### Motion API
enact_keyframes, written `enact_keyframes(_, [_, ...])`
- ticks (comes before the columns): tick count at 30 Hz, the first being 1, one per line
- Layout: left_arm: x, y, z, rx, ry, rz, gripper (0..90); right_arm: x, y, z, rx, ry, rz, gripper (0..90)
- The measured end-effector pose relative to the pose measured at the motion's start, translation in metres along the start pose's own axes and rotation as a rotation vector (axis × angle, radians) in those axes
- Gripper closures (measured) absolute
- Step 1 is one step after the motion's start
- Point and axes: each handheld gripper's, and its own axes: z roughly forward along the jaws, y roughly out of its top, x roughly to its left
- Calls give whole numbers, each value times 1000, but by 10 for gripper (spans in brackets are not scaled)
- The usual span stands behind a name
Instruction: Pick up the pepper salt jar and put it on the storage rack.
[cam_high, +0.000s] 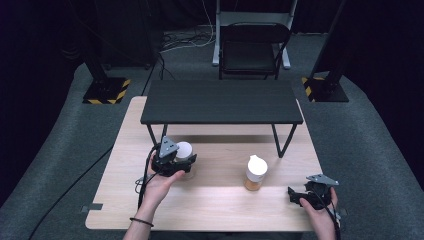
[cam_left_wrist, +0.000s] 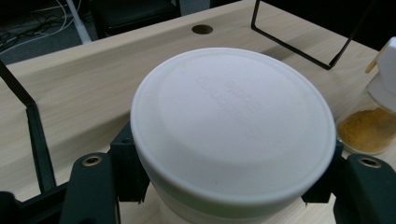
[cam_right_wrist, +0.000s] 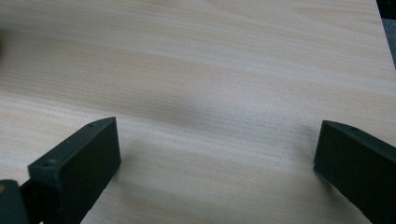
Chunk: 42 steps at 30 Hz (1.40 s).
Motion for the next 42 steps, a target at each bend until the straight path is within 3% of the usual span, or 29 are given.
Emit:
enact_keyframes(8, [-3, 21, -11, 0, 8, 28, 336, 0, 0, 0, 0, 0, 0, 0])
enact_keyframes(17, [-3, 54, -28, -1, 18, 56, 336, 0, 0, 0, 0, 0, 0, 0])
enact_keyframes(31, [5, 102, -47, -16, 25, 31, 336, 0, 0, 0, 0, 0, 0, 0])
enact_keyframes(42, [8, 138, -61, -32, 76, 41, 336, 0, 0, 0, 0, 0, 0, 0])
